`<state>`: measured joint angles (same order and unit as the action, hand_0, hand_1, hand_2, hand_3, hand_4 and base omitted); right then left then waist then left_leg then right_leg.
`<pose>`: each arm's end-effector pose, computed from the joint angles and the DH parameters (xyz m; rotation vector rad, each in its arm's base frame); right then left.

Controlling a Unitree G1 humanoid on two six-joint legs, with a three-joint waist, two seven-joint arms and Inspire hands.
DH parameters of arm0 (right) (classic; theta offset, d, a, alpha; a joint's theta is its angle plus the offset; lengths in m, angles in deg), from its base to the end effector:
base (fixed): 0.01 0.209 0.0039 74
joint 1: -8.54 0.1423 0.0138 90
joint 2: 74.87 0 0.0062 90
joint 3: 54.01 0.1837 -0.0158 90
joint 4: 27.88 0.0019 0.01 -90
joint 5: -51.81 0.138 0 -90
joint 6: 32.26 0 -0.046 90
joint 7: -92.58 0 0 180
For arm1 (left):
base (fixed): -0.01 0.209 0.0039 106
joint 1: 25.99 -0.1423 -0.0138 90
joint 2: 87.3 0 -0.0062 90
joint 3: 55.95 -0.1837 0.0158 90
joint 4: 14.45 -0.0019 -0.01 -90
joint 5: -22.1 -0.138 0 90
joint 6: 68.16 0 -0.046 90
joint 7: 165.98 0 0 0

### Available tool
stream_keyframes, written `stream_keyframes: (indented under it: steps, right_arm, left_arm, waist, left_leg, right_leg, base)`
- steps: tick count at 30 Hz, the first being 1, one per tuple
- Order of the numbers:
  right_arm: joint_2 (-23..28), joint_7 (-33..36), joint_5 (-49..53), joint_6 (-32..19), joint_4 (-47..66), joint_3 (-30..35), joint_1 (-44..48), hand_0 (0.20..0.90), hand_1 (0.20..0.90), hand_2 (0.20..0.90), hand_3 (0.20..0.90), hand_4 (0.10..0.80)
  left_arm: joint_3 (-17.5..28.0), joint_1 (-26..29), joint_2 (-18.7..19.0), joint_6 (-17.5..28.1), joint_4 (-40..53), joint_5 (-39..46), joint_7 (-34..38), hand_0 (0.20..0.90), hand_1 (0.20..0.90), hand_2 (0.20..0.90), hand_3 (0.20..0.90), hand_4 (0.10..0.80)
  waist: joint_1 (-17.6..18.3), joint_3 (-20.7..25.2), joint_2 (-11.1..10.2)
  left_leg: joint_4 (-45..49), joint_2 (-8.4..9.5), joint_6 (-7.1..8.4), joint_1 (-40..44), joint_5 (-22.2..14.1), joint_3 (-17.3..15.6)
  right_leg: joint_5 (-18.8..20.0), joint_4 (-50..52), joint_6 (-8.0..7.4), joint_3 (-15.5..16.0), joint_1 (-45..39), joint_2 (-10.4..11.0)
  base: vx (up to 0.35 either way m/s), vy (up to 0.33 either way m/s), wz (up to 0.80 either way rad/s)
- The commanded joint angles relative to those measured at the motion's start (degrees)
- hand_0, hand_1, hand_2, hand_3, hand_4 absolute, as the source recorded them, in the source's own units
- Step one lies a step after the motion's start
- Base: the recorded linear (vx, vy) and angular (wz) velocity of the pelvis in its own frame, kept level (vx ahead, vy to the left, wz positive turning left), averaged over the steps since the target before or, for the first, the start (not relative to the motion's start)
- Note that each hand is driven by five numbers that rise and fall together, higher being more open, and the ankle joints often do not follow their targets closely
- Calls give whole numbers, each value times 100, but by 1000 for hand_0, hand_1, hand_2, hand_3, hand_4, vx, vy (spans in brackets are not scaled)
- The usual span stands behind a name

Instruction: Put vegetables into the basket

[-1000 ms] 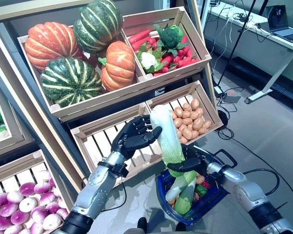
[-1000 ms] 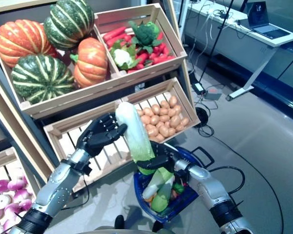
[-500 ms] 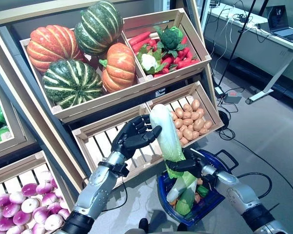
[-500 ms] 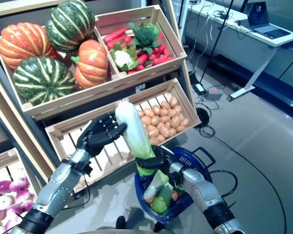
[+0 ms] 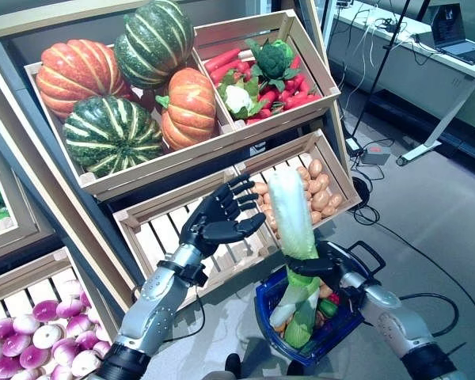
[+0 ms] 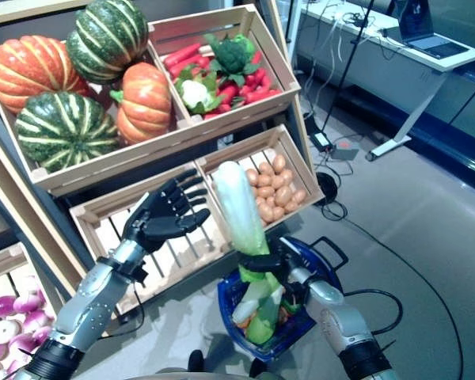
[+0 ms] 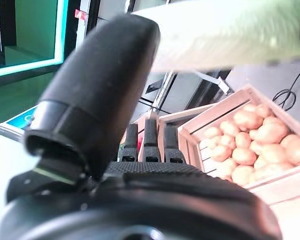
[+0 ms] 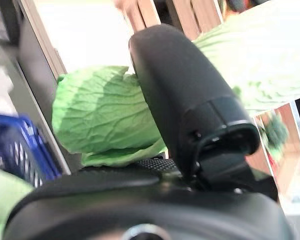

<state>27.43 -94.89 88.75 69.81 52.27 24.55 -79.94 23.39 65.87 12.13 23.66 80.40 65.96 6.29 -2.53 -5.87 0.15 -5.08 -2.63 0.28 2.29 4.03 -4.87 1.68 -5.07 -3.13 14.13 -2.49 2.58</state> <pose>0.1989 -0.2177 0.0182 0.1504 0.4290 0.2265 0.2071 0.1896 0.0693 -0.3271 -0.0465 -0.3445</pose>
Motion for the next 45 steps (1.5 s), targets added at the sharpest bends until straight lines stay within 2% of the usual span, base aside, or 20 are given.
stream_keyframes:
  steps: [1, 4, 6, 10, 13, 15, 18, 22, 23, 26, 30, 33, 35, 39, 43, 45]
  right_arm:
    - [27, 137, 350, -1084, 838, 554, 203, 300, 300, 300, 300, 400]
    - [-42, 215, 474, -1274, 1016, 882, 62, 300, 300, 300, 300, 400]
    - [-189, 321, 684, -1534, 1122, 1216, -125, 300, 300, 300, 300, 400]
    - [-447, 529, 979, -2054, 1121, 1474, -269, 300, 300, 300, 300, 400]
    - [-586, 825, 1238, -2657, 852, 1574, -58, 300, 300, 300, 300, 400]
    - [-653, 976, 1576, -3089, 606, 1659, 246, 300, 300, 300, 300, 400]
    - [-740, 1186, 2240, -3456, 274, 1785, 507, 300, 300, 300, 300, 400]
    - [-805, 1539, 2282, -3618, 105, 1814, 646, 300, 300, 300, 300, 400]
    - [-798, 1587, 2440, -3709, -27, 1789, 730, 300, 300, 300, 300, 400]
    - [-822, 1554, 2891, -3765, -294, 1647, 976, 300, 300, 300, 300, 400]
    - [-865, 1518, 3025, -3678, -671, 1401, 1505, 300, 300, 300, 300, 400]
    - [-820, 1596, 2981, -3544, -823, 1257, 1820, 300, 300, 300, 300, 400]
    - [-809, 1733, 3036, -3389, -1040, 1045, 2353, 300, 300, 300, 300, 400]
    - [-722, 1842, 2939, -3054, -1447, 915, 2774, 300, 300, 300, 300, 400]
    - [-584, 1627, 3247, -2452, -2257, 824, 3380, 300, 300, 300, 300, 400]
    - [-481, 1665, 3235, -2391, -2679, 800, 3631, 300, 300, 300, 300, 400]
  left_arm:
    - [322, 224, 98, 332, 466, 193, -272, 900, 900, 900, 900, 800]
    - [481, 149, 99, 259, 432, 177, -260, 900, 900, 900, 900, 800]
    - [688, -22, 65, 208, 433, 130, -373, 900, 900, 900, 900, 800]
    - [831, -143, 59, 253, 440, 77, -401, 900, 900, 900, 900, 800]
    - [776, 49, 100, 599, 346, 102, -394, 900, 900, 900, 900, 800]
    - [704, 338, 167, 988, 302, 124, -299, 900, 900, 900, 900, 800]
    - [638, 610, 191, 1341, 166, 194, -205, 900, 900, 900, 900, 800]
    - [580, 652, 143, 1574, 264, 215, -135, 900, 900, 900, 900, 800]
    - [534, 681, 148, 1793, 296, 228, -154, 900, 900, 900, 900, 800]
    - [400, 818, 99, 2269, 364, 381, -412, 900, 900, 900, 900, 800]
    - [147, 1142, 54, 2550, 382, 184, -280, 900, 900, 900, 900, 800]
    - [26, 1341, 46, 2637, 336, 62, -129, 900, 900, 900, 900, 800]
    - [-147, 1646, 26, 2764, 276, -107, 3, 900, 900, 900, 900, 800]
    - [-271, 1869, -34, 2751, 164, -110, 115, 900, 900, 900, 900, 800]
    - [-382, 2056, -62, 2742, 81, -1, 127, 900, 900, 900, 900, 800]
    - [-433, 2118, -73, 2749, 16, -36, 182, 900, 900, 900, 900, 800]
  waist:
    - [13, 422, -237]
    - [66, 393, -238]
    - [112, 364, -231]
    - [167, 237, -207]
    - [185, -140, -140]
    - [215, -618, -68]
    - [243, -1096, 9]
    - [239, -1474, 88]
    - [228, -1667, 118]
    - [181, -2011, 166]
    - [100, -2366, 179]
    - [76, -2392, 188]
    - [18, -2393, 188]
    - [-52, -2393, 217]
    - [-169, -2393, 281]
    - [-232, -2393, 307]
  left_leg:
    - [8, -32, 133, -2, -310, 65]
    - [8, -59, 153, -50, -278, 50]
    - [8, -94, 173, -84, -250, 12]
    - [8, -126, 180, -182, -215, -62]
    - [46, -138, 178, -488, -100, -40]
    - [297, -115, 187, -926, -64, 24]
    - [677, -85, 238, -1481, -23, 103]
    - [1018, -82, 298, -2046, 29, 130]
    - [1165, -102, 320, -2339, 46, 110]
    - [1505, -124, 317, -2925, 43, 106]
    - [1898, -94, 291, -3575, -1, 137]
    - [2054, -81, 280, -3880, -4, 188]
    - [2451, -33, 217, -4486, -75, 241]
    - [3015, 18, 193, -5129, -146, 320]
    - [3507, 91, 117, -5694, -303, 407]
    - [3715, 136, 101, -5899, -366, 455]
  right_leg:
    - [233, 7, -313, -52, -112, 447]
    - [231, 7, -297, -87, -64, 396]
    - [227, 7, -281, -106, -20, 356]
    - [213, 7, -227, -182, 103, 273]
    - [106, 298, -129, -241, 480, 212]
    - [-52, 755, -53, -273, 935, 166]
    - [-181, 1200, 28, -279, 1406, 118]
    - [-224, 1497, 92, -272, 1856, 109]
    - [-238, 1619, 117, -252, 2088, 105]
    - [-285, 1964, 165, -209, 2616, 111]
    - [-302, 2360, 197, -116, 3260, 206]
    - [-293, 2504, 216, -112, 3588, 241]
    - [-329, 2900, 247, -110, 4243, 349]
    - [-414, 3433, 272, -163, 4868, 445]
    - [-511, 3968, 338, -230, 5426, 482]
    - [-551, 4221, 352, -195, 5619, 538]
  base:
    - [-14, -85, -4]
    - [0, -81, -8]
    - [15, -98, -5]
    - [-32, -73, -3]
    - [-262, -71, -9]
    - [-335, -59, -6]
    - [-229, -42, -1]
    - [-134, -42, 7]
    - [-145, -48, 10]
    - [-145, -57, 14]
    - [-111, -78, 10]
    - [-65, -41, 10]
    - [-91, -24, 10]
    - [-50, 15, 20]
    - [-11, 19, 8]
    - [46, 12, 10]
